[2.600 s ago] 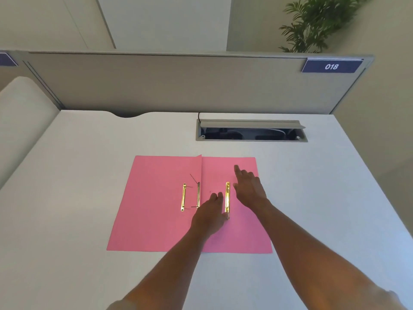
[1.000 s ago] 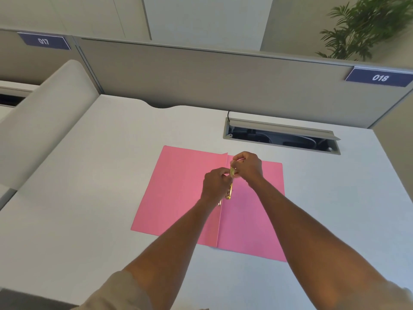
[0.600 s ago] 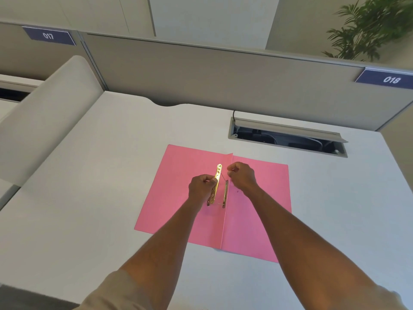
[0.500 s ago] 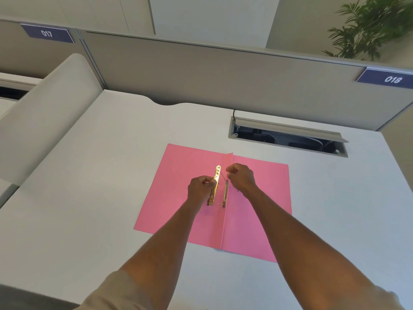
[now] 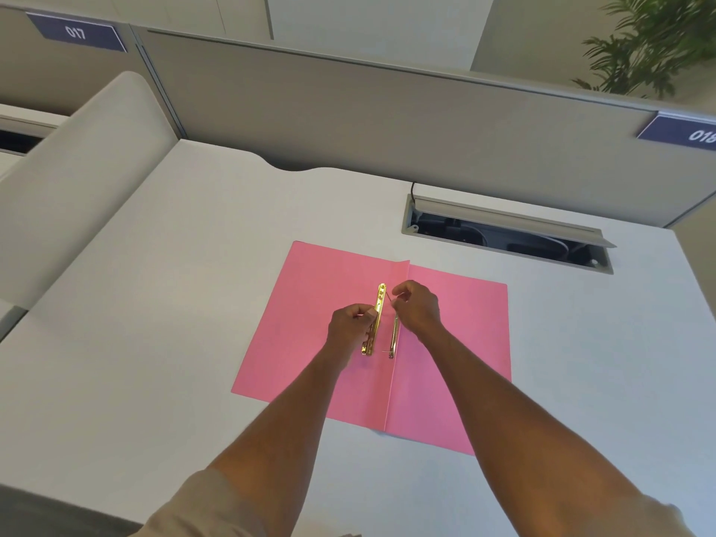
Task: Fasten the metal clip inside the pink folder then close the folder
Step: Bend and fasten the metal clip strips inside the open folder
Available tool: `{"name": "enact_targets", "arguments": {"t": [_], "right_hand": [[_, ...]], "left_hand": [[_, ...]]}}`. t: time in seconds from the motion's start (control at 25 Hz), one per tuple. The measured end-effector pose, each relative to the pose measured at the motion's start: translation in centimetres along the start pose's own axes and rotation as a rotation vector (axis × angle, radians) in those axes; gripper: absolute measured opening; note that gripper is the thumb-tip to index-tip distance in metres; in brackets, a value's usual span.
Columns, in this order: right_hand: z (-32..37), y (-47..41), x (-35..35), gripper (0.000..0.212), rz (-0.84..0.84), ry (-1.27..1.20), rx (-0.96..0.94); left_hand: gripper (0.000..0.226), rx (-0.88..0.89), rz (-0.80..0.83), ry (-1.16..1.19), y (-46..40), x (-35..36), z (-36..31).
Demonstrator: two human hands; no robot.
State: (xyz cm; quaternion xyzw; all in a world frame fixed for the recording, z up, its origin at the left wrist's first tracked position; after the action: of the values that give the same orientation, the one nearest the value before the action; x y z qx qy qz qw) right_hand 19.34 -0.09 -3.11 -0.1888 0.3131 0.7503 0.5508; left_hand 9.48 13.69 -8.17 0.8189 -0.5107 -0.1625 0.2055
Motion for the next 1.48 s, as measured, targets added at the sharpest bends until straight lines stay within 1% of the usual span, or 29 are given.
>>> {"name": "enact_targets", "arguments": {"t": [0.2, 0.56, 1.08, 1.2, 1.28, 1.36, 1.48], "right_hand": [[0.5, 0.1, 0.7, 0.011, 0.040, 0.052, -0.027], [0.5, 0.3, 0.9, 0.007, 0.098, 0.082, -0.044], [0.8, 0.5, 0.7, 0.010, 0.079, 0.038, -0.065], [0.4, 0.4, 0.7, 0.010, 0.077, 0.024, -0.065], [0.2, 0.5, 0.7, 0.013, 0.069, -0.004, -0.060], [-0.2, 0.7, 0.4, 0.018, 0.024, -0.050, -0.045], [-0.9, 2.1, -0.2, 0.014, -0.059, -0.054, -0.058]], "left_hand": [[0.011, -0.006, 0.008, 0.028, -0.1, 0.3, -0.2], [0.013, -0.015, -0.021, 0.000, -0.7, 0.3, 0.3], [0.011, 0.003, -0.023, -0.038, -0.6, 0.3, 0.4], [0.012, 0.016, -0.019, -0.079, -0.3, 0.5, 0.2], [0.014, 0.027, -0.023, -0.102, -0.2, 0.5, -0.1], [0.014, 0.025, -0.023, -0.103, -0.2, 0.6, -0.1], [0.010, -0.017, -0.027, -0.087, -0.4, 0.4, 0.3]]}}
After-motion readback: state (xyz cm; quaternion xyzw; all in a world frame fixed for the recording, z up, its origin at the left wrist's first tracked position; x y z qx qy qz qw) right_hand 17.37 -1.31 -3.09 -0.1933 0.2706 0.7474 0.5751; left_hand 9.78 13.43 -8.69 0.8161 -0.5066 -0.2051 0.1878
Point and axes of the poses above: each hand's wrist, its own y-axis away from the middle knuckle, its own x-axis out of the palm, z = x × y, the point moved 9 cm from there along -y, towards the middle knuckle, and after that the axes turned 1 degree about -x, right-handed, at the moved point
